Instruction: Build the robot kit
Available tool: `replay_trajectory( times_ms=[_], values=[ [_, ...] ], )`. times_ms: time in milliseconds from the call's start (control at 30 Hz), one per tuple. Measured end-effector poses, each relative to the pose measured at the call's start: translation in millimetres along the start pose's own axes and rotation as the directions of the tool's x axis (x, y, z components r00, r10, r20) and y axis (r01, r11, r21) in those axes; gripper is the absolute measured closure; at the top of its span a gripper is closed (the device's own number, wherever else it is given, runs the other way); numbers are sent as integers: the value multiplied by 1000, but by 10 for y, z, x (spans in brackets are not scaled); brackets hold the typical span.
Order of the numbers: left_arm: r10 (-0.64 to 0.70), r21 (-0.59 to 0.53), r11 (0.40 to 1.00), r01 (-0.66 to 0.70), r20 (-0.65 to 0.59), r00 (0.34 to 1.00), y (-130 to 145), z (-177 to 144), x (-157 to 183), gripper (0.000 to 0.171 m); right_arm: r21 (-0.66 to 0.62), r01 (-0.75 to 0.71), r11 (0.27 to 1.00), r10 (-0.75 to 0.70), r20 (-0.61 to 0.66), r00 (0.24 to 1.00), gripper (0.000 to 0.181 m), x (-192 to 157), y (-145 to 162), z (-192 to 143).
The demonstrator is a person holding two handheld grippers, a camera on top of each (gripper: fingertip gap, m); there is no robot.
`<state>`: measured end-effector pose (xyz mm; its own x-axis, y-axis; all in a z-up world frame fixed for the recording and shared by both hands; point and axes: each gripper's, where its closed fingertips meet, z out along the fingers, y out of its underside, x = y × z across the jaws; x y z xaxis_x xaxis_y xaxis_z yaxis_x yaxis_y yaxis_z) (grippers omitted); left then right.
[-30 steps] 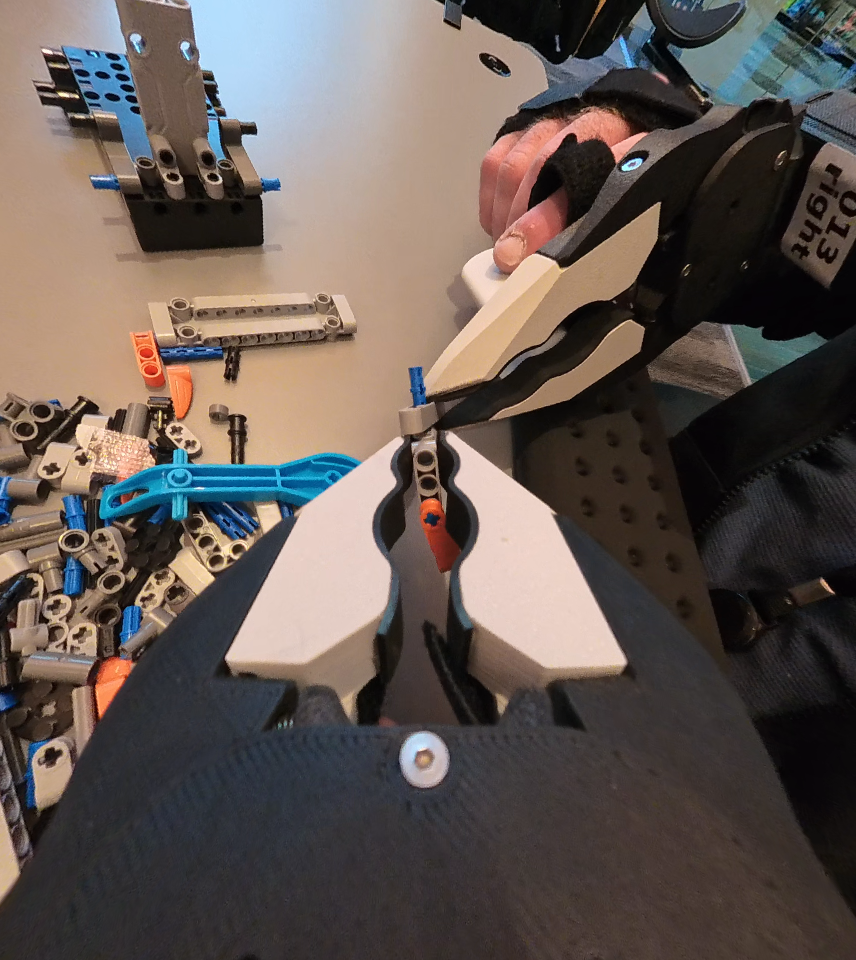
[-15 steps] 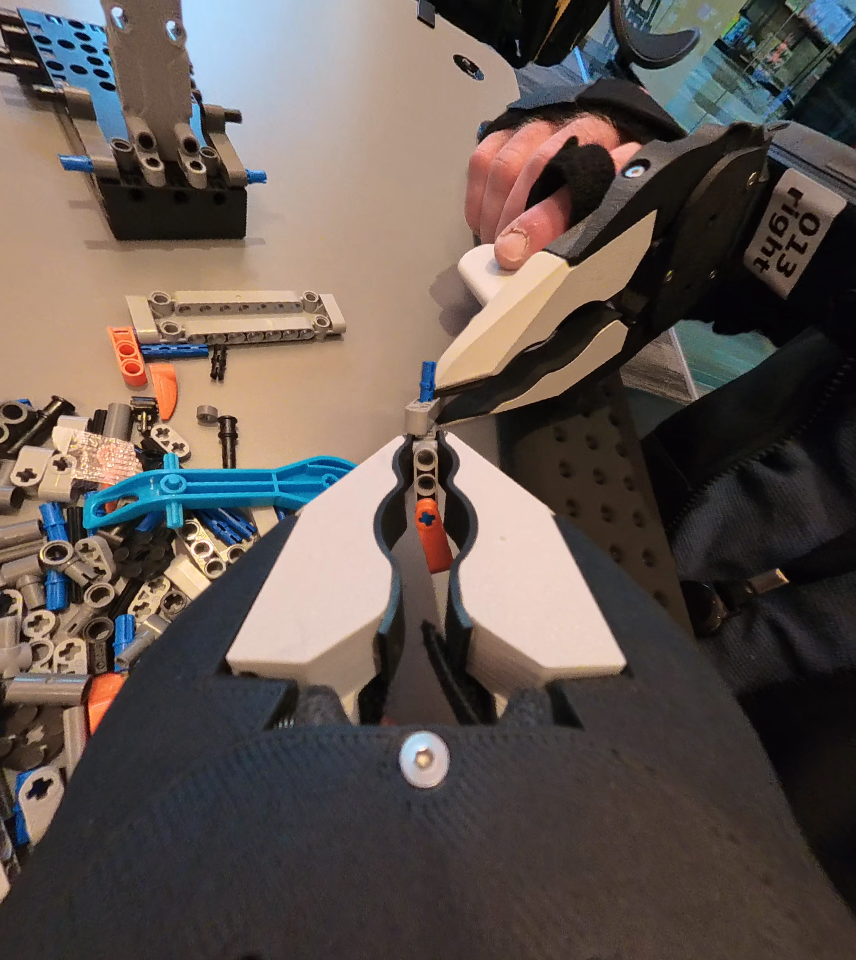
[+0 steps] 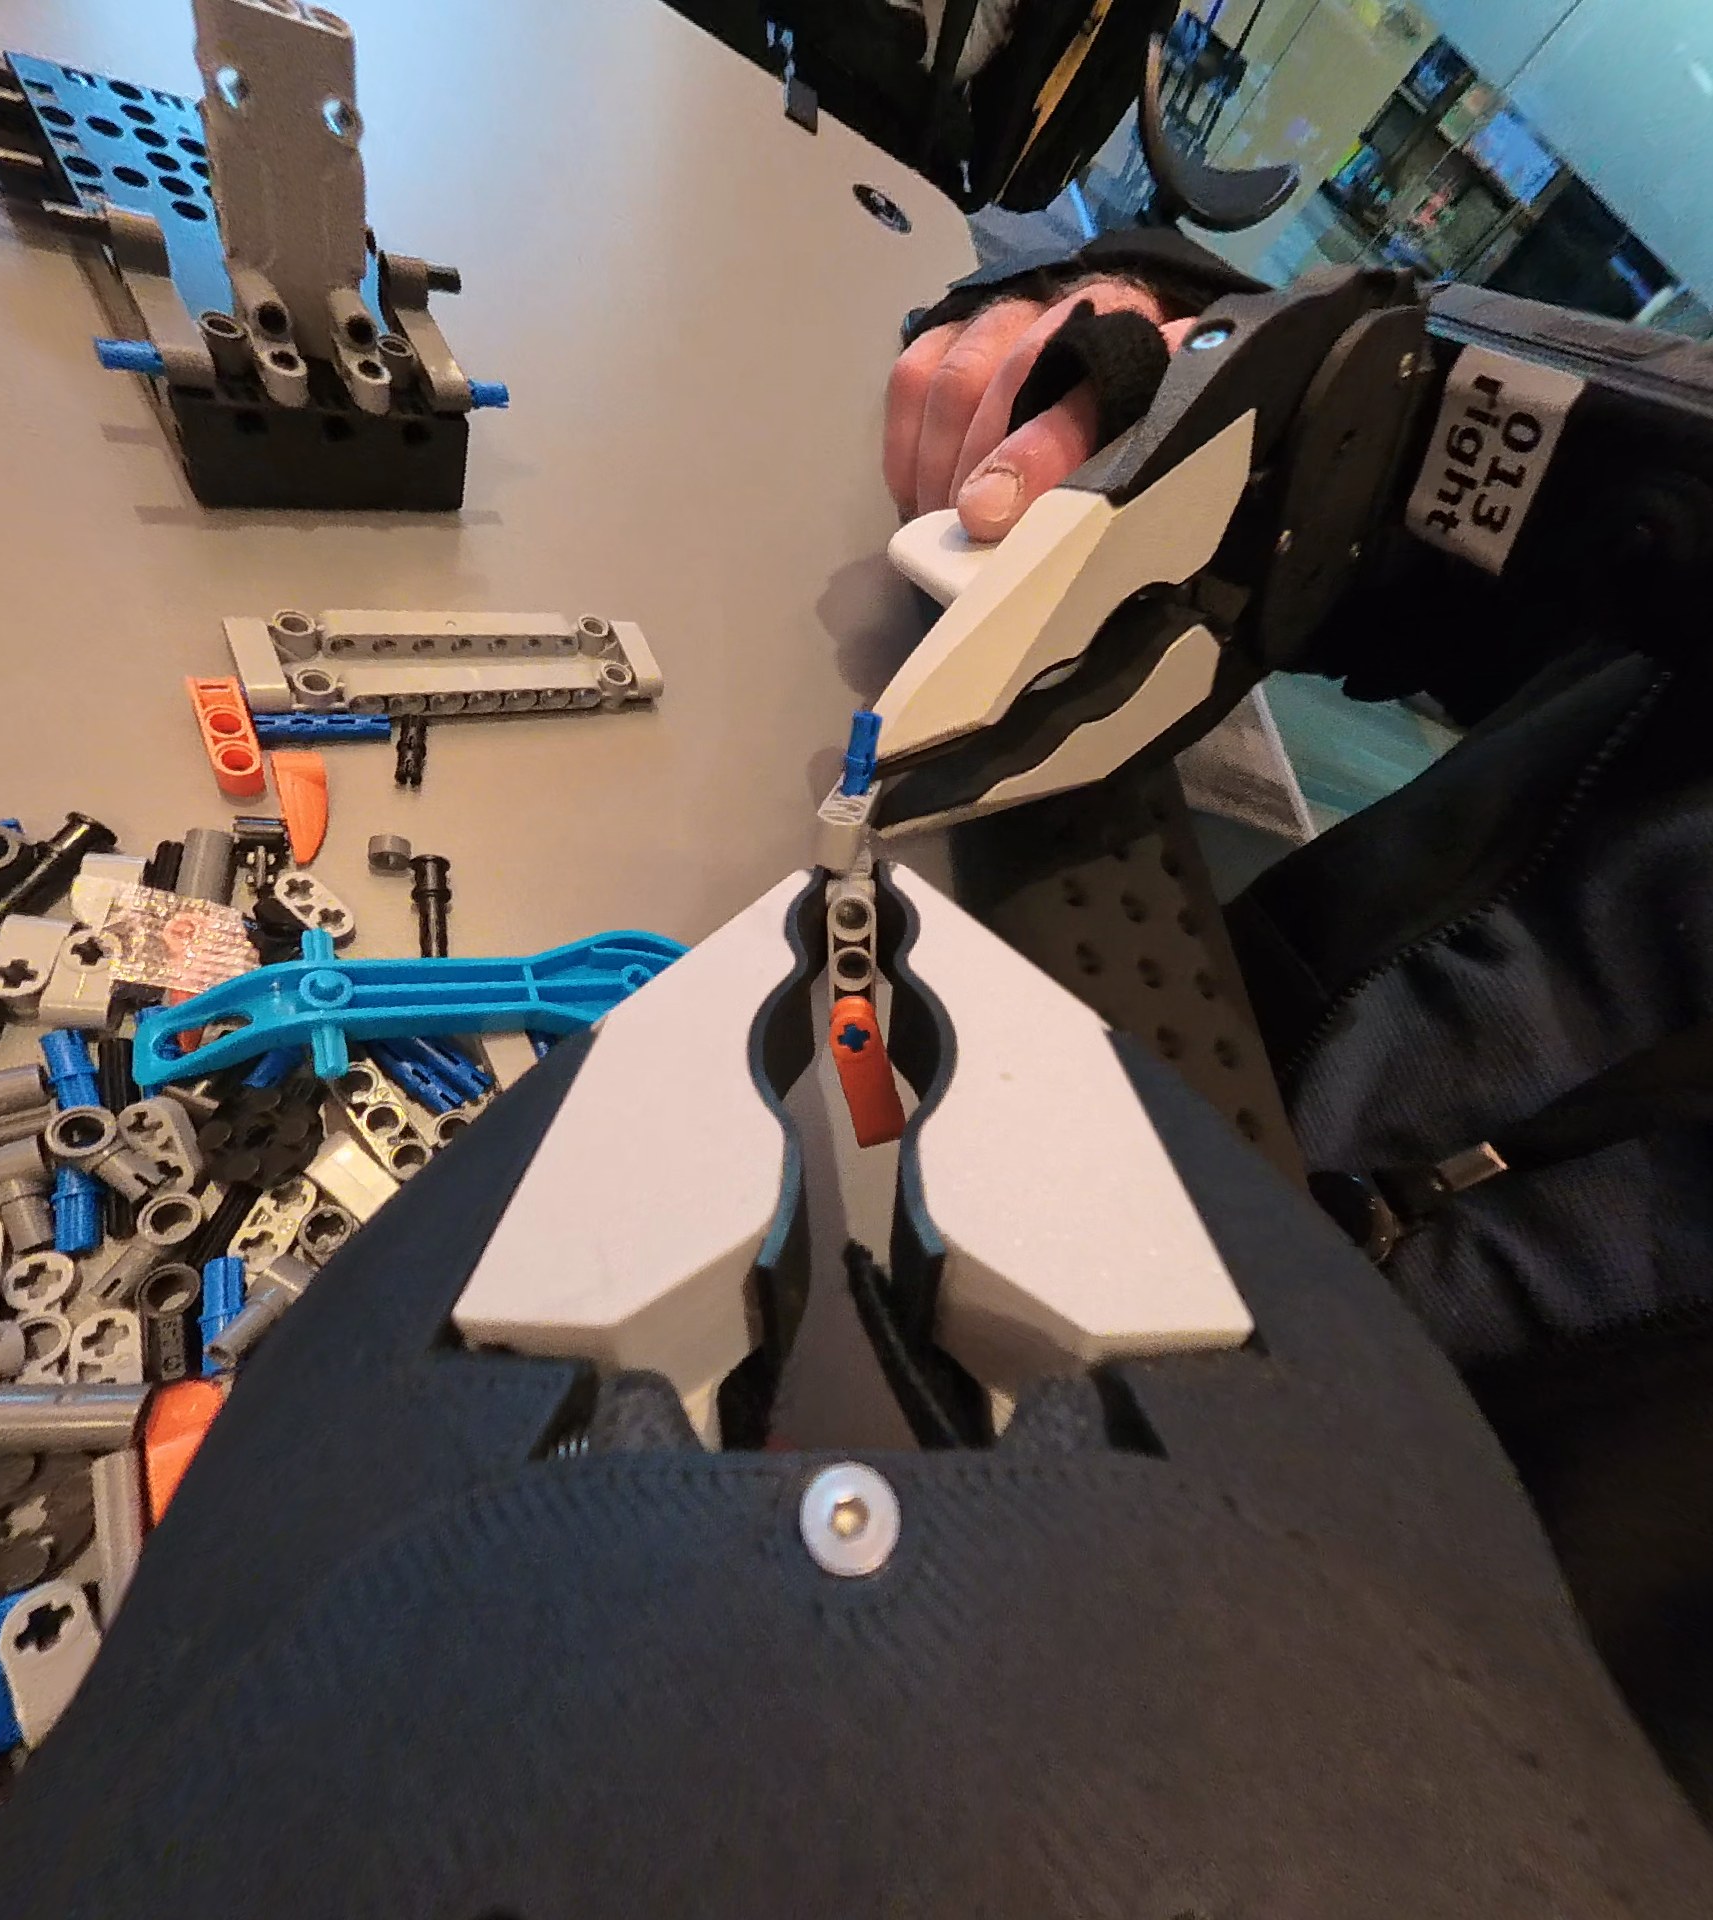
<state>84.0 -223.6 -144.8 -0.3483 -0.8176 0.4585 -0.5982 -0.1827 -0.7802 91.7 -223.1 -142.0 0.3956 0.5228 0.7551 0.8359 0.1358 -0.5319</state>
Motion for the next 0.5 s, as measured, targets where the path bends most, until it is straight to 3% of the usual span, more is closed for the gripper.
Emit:
replay_trajectory(
  times_ms=[500],
  values=[
    [-27,113,993,36,-74,997,-167,-65,73,166,51,-64,997,65,-11,998,172,101,-45,-57]
  ],
)
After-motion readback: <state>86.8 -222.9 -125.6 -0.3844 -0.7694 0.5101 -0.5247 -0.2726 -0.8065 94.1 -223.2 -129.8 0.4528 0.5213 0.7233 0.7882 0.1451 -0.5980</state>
